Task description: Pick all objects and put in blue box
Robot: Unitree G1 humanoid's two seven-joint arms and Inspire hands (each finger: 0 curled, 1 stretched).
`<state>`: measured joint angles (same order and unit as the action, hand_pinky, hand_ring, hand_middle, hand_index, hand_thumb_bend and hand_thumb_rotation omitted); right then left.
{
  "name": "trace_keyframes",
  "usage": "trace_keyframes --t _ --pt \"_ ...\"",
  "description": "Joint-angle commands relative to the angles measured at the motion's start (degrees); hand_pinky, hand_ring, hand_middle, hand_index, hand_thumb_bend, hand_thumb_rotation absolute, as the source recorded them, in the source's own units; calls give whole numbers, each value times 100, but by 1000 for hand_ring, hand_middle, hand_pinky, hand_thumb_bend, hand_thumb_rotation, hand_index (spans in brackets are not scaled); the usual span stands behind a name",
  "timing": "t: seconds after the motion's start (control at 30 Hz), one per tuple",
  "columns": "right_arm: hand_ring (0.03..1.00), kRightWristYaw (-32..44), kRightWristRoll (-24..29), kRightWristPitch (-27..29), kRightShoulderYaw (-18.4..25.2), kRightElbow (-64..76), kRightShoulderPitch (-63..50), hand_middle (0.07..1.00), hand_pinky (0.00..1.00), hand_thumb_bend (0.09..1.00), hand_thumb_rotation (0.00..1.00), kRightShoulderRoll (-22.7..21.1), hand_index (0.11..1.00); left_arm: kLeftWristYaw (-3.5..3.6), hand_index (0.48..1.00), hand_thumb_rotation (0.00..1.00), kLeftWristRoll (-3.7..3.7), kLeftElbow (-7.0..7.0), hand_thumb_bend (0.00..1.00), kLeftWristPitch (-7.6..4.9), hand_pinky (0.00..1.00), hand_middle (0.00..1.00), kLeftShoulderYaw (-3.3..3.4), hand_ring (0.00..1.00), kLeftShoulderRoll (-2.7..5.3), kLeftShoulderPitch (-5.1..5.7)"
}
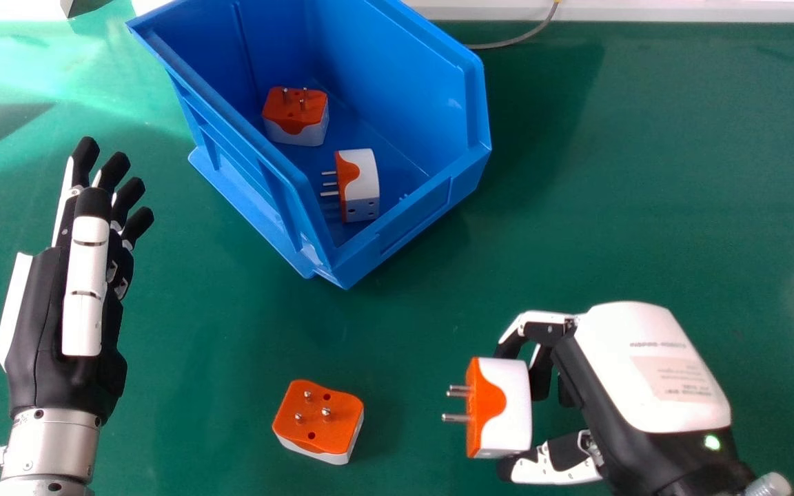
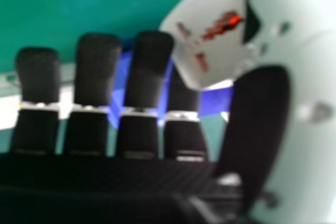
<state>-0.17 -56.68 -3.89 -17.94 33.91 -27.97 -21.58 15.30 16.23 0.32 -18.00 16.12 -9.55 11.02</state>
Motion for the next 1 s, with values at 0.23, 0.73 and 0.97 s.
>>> trace_keyframes --t 0.23,0.73,0.97 --pt "271 9 51 394 377 718 117 405 240 511 0 131 493 57 986 924 -1 -41 525 -112 931 969 31 950 -20 -1" --pt "213 474 93 414 626 360 1929 439 192 517 0 413 478 87 979 923 -1 1 526 -133 918 966 23 947 -26 -63" --pt "218 360 115 500 575 -306 2899 438 195 516 0 548 480 58 976 923 -28 -27 525 -98 919 964 20 946 -25 -63"
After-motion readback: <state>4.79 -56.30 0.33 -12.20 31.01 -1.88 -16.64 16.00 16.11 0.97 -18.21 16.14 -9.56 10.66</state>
